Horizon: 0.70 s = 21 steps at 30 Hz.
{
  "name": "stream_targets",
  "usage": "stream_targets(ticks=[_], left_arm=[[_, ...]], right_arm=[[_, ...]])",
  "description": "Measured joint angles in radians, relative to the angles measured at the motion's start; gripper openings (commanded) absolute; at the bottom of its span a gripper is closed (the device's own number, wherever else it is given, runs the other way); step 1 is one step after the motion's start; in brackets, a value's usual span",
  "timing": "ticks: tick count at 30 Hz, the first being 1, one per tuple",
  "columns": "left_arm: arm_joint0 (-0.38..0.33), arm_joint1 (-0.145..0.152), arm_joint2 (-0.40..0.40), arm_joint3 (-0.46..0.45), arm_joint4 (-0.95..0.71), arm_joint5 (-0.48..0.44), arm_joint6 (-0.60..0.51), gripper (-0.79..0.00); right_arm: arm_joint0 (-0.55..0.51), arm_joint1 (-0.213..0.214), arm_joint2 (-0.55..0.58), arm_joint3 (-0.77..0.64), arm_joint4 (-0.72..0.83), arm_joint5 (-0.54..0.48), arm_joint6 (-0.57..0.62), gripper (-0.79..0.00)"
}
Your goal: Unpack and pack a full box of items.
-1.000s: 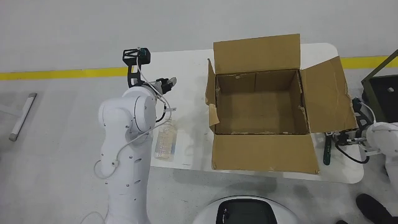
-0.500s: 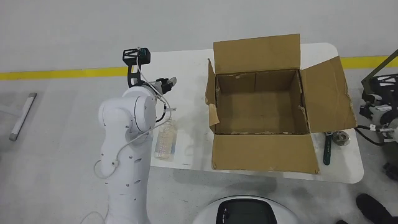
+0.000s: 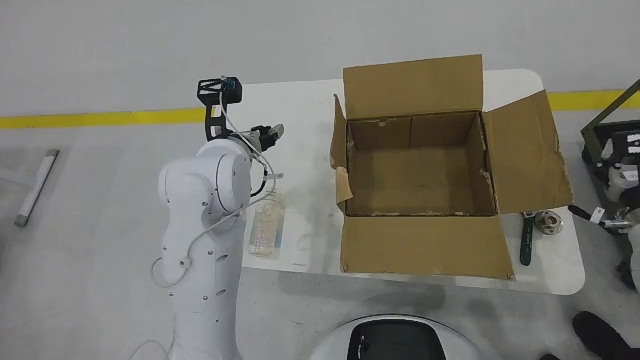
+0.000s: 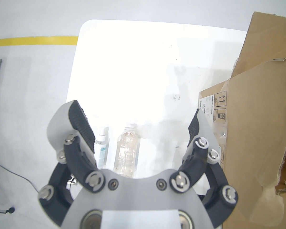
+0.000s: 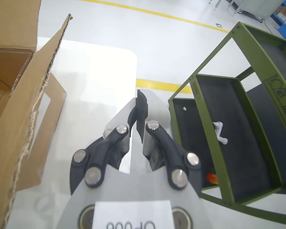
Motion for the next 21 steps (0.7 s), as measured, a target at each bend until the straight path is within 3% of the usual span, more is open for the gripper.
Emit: stream_targets(ticks=[5,16,21], left_arm=[[0.0,0.0,0.0,0.0,0.0,0.0,0.0,0.0],[0.0,0.0,0.0,0.0,0.0,0.0,0.0,0.0],[0.0,0.0,0.0,0.0,0.0,0.0,0.0,0.0]], right_arm=[[0.003,-0.001,0.006,0.002,0.005,0.003,-0.015,-0.785],[0.025,-0.016,0.071,-0.021,0.139,-0.049,-0.357,-0.785],[0.073,-0.018,0.064,0.011,0.195,-0.062,-0.383,-0.785]])
